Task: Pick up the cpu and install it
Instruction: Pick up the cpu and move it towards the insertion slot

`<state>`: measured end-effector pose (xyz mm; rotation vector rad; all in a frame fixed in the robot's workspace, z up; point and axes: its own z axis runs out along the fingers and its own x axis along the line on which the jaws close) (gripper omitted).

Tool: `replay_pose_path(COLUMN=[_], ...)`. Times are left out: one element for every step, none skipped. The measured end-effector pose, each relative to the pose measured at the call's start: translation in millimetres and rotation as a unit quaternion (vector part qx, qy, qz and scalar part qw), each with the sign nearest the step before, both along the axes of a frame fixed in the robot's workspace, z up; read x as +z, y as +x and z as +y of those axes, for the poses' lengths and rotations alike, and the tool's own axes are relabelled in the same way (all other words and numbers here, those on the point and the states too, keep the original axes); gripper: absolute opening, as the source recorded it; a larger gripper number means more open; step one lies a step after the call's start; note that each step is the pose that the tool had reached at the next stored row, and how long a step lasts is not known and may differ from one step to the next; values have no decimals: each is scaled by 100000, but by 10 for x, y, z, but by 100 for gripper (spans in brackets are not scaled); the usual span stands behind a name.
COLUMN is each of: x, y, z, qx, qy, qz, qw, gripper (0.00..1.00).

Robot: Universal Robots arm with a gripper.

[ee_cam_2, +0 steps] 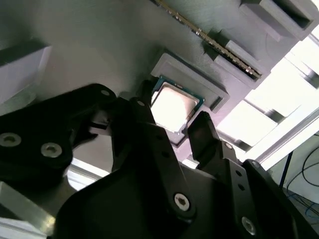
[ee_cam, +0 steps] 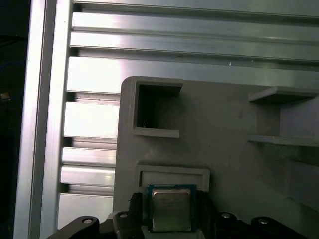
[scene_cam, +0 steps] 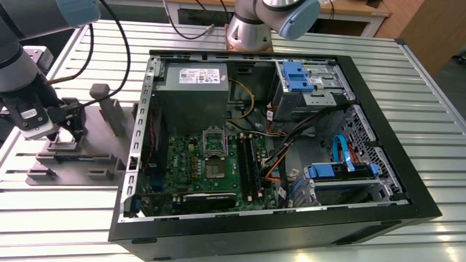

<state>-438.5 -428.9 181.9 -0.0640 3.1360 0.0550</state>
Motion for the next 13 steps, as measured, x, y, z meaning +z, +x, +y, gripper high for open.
replay_pose_path(x=[1, 1, 2, 2, 2, 3, 7, 8, 8, 8, 9, 10, 10], y=[0, 0, 0, -1, -1, 0, 0, 0, 0, 0, 0, 0, 0], z=[0, 0, 0, 0, 0, 0, 0, 0, 0, 0, 0, 0, 0], qx=[-1, -2, 2, -2, -3, -1, 0, -3, -2, 0, 0, -2, -1], qy=[-5, -6, -15, -14, -14, -16, -18, -17, -12, -10, -11, -12, -14], qz=[4, 8, 19, 20, 20, 19, 23, 20, 14, 10, 11, 14, 16], qw=[100000, 100000, 100000, 100000, 100000, 100000, 100000, 100000, 100000, 100000, 100000, 100000, 100000], gripper=[54, 60, 60, 60, 60, 60, 60, 60, 60, 60, 60, 60, 60])
